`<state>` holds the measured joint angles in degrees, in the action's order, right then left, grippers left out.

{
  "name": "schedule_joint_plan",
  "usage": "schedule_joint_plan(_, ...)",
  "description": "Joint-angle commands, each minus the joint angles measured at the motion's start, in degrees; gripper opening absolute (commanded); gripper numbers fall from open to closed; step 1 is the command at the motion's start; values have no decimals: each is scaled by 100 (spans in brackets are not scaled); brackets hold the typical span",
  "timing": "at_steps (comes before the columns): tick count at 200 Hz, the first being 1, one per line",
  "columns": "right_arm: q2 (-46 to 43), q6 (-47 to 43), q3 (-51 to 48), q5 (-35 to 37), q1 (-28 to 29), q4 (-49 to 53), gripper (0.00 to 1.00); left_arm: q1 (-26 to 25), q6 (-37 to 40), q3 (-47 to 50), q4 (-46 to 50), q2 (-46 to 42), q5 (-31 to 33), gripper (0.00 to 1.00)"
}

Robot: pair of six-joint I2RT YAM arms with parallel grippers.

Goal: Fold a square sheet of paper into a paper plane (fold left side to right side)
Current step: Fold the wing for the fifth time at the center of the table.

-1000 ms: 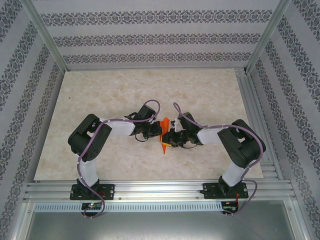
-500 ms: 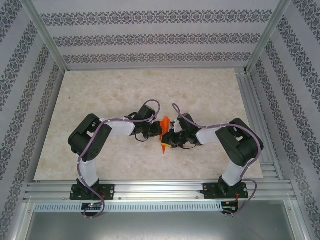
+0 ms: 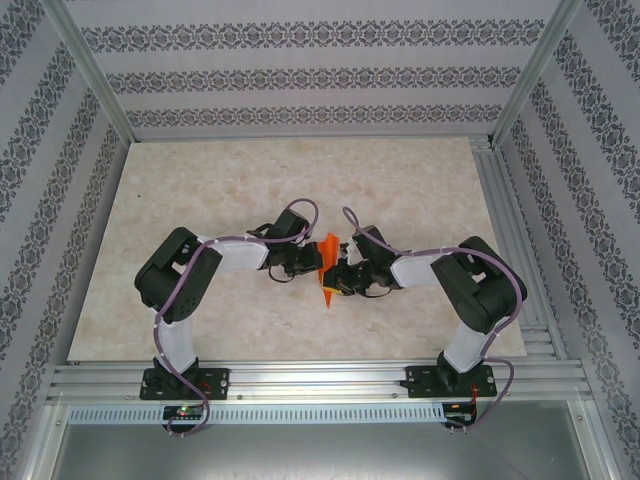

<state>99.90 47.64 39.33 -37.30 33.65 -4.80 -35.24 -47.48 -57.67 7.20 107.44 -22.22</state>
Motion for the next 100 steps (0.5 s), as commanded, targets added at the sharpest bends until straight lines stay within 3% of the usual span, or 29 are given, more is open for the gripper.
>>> schedule_joint_plan(1, 206, -292, -43, 794, 59, 966, 16, 280, 259, -45, 502, -420, 332, 17)
schedule_joint_plan(50, 261, -330, -4, 838, 60, 1024, 14, 500, 475, -7, 807, -1094, 325, 26)
schedule_joint_plan(100, 250, -288, 4, 873, 72, 988, 14, 348, 638, 58, 384, -1183, -256, 21)
